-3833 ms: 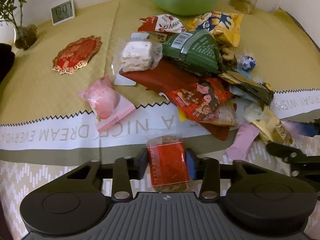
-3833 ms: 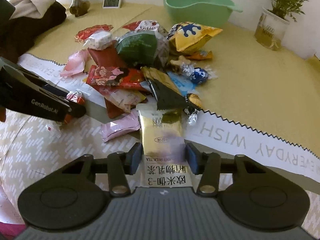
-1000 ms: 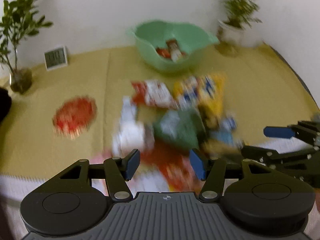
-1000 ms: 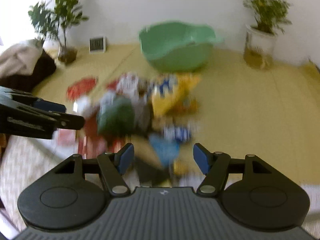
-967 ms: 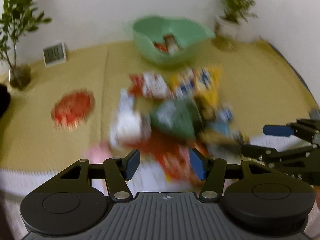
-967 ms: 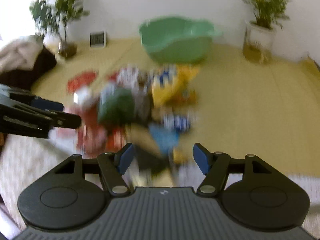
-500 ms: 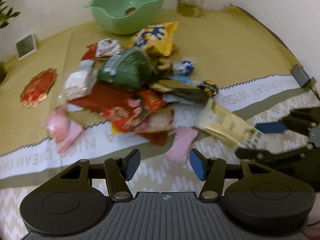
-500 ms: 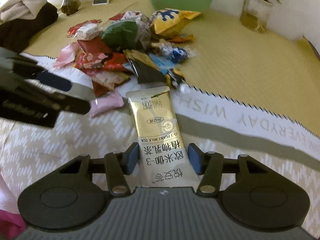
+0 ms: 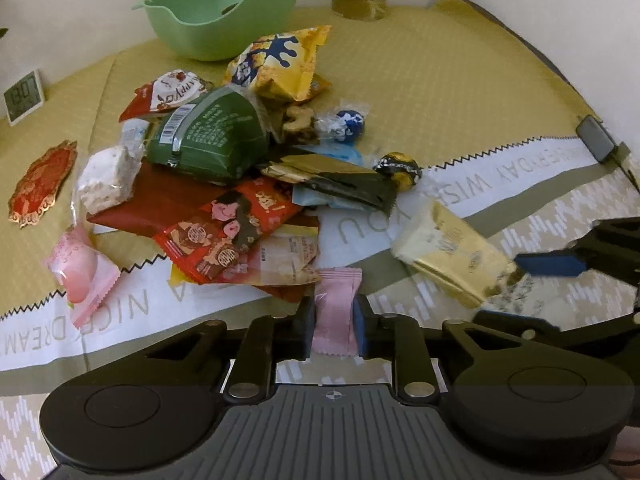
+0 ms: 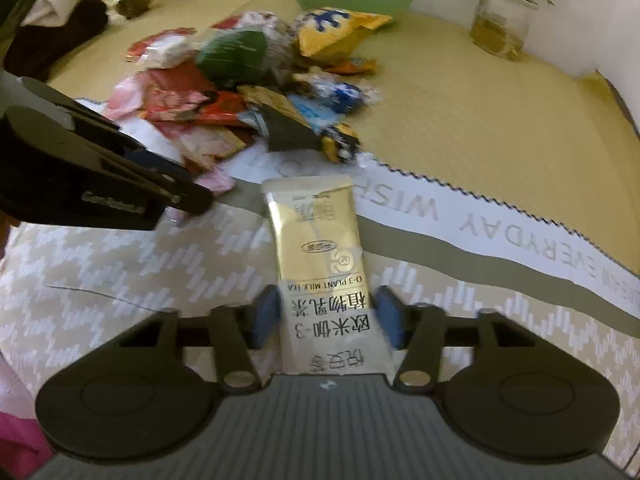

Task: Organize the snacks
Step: 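Grasp the pink candy with the left tool while the right tool grasps the gold milk-tea sachet, then carry the pink candy and gold sachet to the basin and release both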

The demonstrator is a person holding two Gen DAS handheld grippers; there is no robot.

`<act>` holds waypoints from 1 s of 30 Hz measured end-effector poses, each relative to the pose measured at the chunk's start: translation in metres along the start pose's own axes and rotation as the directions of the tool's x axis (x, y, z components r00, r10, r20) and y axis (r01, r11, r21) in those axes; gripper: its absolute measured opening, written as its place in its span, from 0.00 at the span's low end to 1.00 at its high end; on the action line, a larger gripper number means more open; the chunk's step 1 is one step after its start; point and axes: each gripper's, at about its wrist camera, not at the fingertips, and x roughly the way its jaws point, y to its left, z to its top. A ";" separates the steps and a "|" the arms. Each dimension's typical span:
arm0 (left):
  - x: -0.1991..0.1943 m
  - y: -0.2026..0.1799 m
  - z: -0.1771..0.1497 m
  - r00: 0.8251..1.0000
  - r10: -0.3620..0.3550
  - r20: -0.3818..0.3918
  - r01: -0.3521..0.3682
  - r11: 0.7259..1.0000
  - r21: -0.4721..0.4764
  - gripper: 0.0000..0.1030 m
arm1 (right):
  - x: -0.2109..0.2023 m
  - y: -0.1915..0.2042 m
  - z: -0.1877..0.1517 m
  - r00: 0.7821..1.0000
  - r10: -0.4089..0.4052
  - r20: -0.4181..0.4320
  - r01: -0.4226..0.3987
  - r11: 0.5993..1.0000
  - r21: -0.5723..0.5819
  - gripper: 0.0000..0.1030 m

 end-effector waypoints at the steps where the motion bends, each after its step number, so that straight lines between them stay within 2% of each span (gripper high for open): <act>1: -0.004 0.000 -0.001 1.000 -0.005 0.005 0.005 1.000 -0.004 0.79 | 0.000 0.001 0.000 1.000 0.006 -0.001 -0.006 1.000 -0.008 0.52; 6: -0.027 0.005 -0.002 0.999 -0.010 0.032 0.010 1.000 0.001 0.80 | -0.013 0.001 0.001 0.996 0.084 0.016 -0.083 0.996 -0.026 0.49; 7: -0.032 0.007 -0.001 0.999 -0.007 0.036 0.007 1.000 0.001 0.74 | -0.016 0.000 0.002 0.995 0.094 0.021 -0.093 0.995 -0.024 0.49; 8: -0.037 0.010 0.001 0.999 -0.006 0.044 0.007 1.000 -0.001 0.50 | -0.019 -0.001 0.004 0.994 0.103 0.028 -0.103 0.994 -0.021 0.49; 14: -0.065 0.027 0.022 0.995 0.003 0.096 -0.003 1.000 -0.006 0.51 | -0.031 -0.013 0.021 0.984 0.161 0.083 -0.163 0.986 0.027 0.48; 15: -0.067 0.029 0.024 0.995 0.009 0.100 -0.009 1.000 -0.003 0.48 | -0.032 -0.014 0.023 0.983 0.156 0.092 -0.159 0.987 0.026 0.48; 18: -0.066 0.031 0.019 0.995 0.012 0.094 -0.015 0.999 0.032 0.82 | -0.028 -0.015 0.025 0.986 0.140 0.092 -0.143 0.989 0.024 0.48; 19: -0.062 0.030 0.015 0.997 0.006 0.078 -0.010 0.999 0.047 0.86 | -0.025 -0.016 0.025 0.987 0.138 0.084 -0.141 0.990 0.029 0.48; 21: -0.053 0.027 0.006 0.999 -0.021 0.042 0.018 0.998 0.063 1.00 | -0.017 -0.017 0.022 0.989 0.133 0.064 -0.135 0.990 0.036 0.48; 25: -0.026 0.018 -0.007 1.000 0.001 -0.027 0.002 0.996 0.086 1.00 | -0.008 -0.013 0.014 0.990 0.132 0.043 -0.133 0.990 0.039 0.49; 27: -0.012 0.017 -0.010 0.998 0.004 -0.065 0.000 0.998 0.067 1.00 | -0.005 -0.011 0.012 0.992 0.127 0.028 -0.128 0.991 0.031 0.49; 30: -0.011 0.014 -0.012 0.999 -0.006 -0.048 0.008 0.999 0.046 0.97 | -0.001 -0.004 0.008 0.995 0.100 0.008 -0.100 0.995 -0.009 0.51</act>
